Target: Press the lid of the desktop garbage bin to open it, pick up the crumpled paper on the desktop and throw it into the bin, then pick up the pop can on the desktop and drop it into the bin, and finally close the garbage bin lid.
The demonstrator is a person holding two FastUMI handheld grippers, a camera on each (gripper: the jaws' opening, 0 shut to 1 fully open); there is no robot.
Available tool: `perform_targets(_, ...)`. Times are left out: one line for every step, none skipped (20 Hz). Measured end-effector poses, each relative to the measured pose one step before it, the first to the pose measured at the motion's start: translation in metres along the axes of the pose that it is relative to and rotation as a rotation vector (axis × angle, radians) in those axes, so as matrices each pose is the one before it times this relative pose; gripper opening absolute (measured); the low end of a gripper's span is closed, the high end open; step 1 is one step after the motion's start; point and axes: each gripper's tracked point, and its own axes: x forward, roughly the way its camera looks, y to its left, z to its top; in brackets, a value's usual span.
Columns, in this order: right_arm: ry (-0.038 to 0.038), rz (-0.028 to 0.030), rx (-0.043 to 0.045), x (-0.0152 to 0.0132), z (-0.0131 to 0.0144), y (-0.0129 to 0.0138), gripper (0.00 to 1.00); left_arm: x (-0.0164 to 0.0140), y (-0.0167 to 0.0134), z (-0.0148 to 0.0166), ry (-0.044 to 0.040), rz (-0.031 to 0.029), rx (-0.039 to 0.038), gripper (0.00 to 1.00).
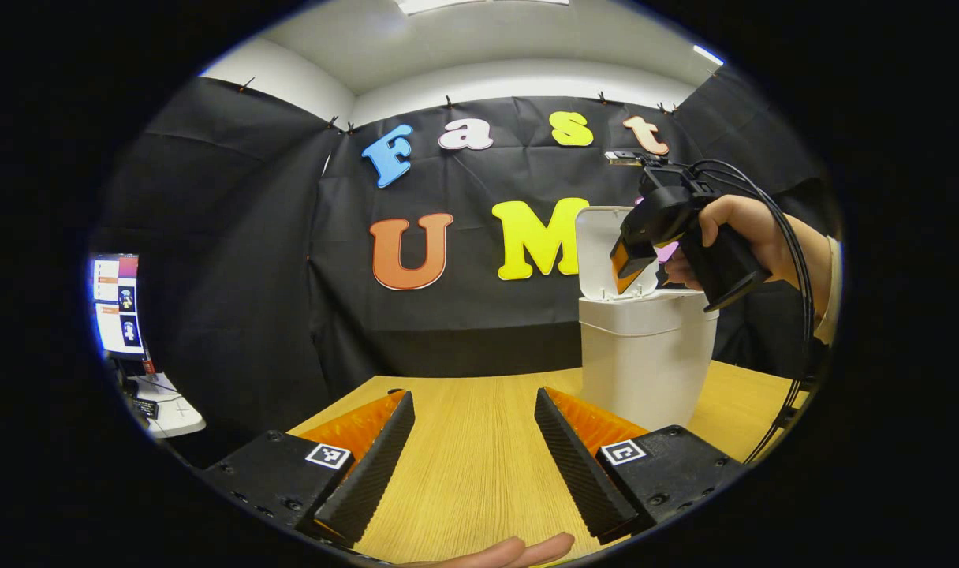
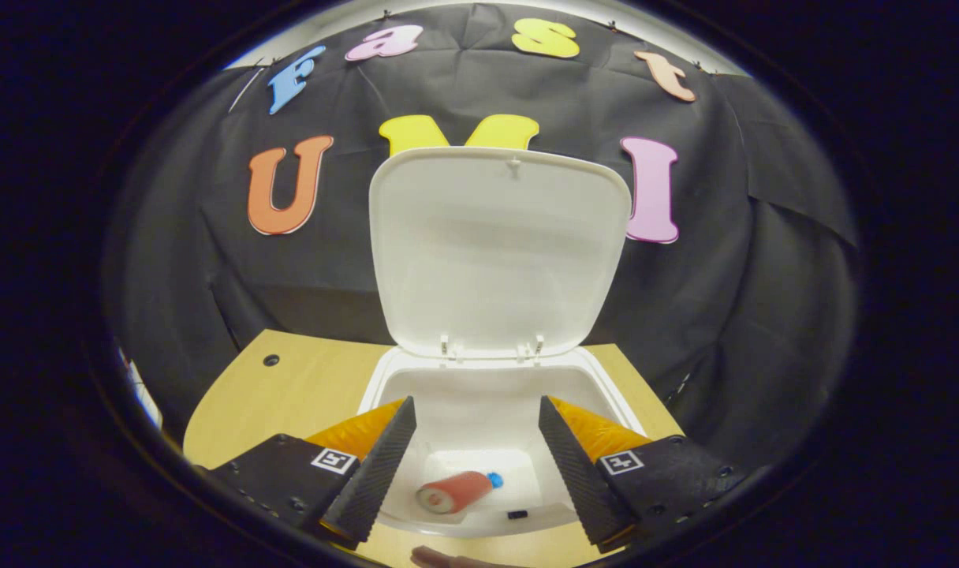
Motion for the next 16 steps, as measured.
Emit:
perform_targets(-0.0141,-0.00919,0.00694,-0.00246,0.00318,-0.00195,0.96,-0.00119,0.00468,0.00059,-0.00115,0.01777,-0.00155,0.99)
perform_targets(-0.01762,0.00252,0.00578,-0.00487,0.00425,-0.00124,0.96,-0.00163,0.00545,-0.00019,0.00683,0.02002,0.00415,0.99)
perform_targets(-0.02484,0.01082,0.01213,-0.00633,0.00778,-0.00131,0.98,-0.0015,0.00367,0.00085,-0.00053,0.01243,0.00515,0.99)
perform_targets(-0.0267,0.01043,0.01441,-0.00732,0.00967,-0.00343,0.95,-0.00186,-0.00028,0.00266,-0.00838,0.00215,-0.00187,0.99)
perform_targets(-0.02977,0.01337,0.01818,-0.00531,0.01099,-0.00229,0.95,-0.0009,-0.00337,0.00269,-0.00841,-0.01128,-0.00842,0.99)
perform_targets(-0.03146,0.02239,0.0157,-0.003,0.01171,0.0006,0.95,-0.00028,-0.00475,0.00093,-0.00418,-0.01663,-0.00766,0.99)
perform_targets(-0.03256,0.02219,0.0142,-0.00317,0.01363,0.00085,0.95,-0.0064,0.00441,0.00266,0.00071,-0.01313,-0.00385,0.99)
perform_targets(-0.03821,0.02297,0.00668,-0.00147,0.01481,0.00111,0.95,0.00104,-0.00169,-0.00159,0.00158,-0.00701,0.00027,0.99)
perform_targets(-0.04357,0.02173,-0.00428,-0.00052,0.01397,0.00183,0.95,-0.00007,-0.00233,-0.00123,0.00318,-0.00675,0.00347,0.99)
perform_targets(-0.04714,0.01094,-0.01176,-0.00045,0.01503,0.00076,0.95,0.0024,-0.00089,-0.00347,0.00815,-0.00642,0.0027,0.99)
perform_targets(-0.04744,0.01125,-0.01093,0.00031,0.01377,0.0012,0.96,0.00236,-0.00082,-0.00296,0.01273,-0.00035,-0.00389,0.99)
perform_targets(-0.04377,0.01097,-0.00998,0.00174,0.01174,0.0024,0.96,0.00074,-0.00045,-0.00537,0.01909,-0.00259,-0.00432,0.99)
perform_targets(-0.03535,0.00919,-0.01745,0.00255,0.00984,0.00434,0.96,0.00047,-0.00233,-0.00094,0.00731,-0.00306,-0.00681,0.99)
perform_targets(-0.03036,-0.00378,-0.01915,0.00485,0.01028,0.00133,0.95,0.00117,0.00072,-0.00154,0.00824,-0.00114,-0.00388,0.99)
perform_targets(-0.0253,-0.00374,-0.01622,0.00619,0.00793,0.00113,0.96,0.00039,0.00264,-0.00127,0.00711,0.00518,-0.00626,0.99)
perform_targets(-0.02081,-0.00169,-0.01051,0.00717,0.00773,0.00367,0.96,0.0008,0.00292,0.00061,-0.00018,0.00711,-0.00681,0.99)
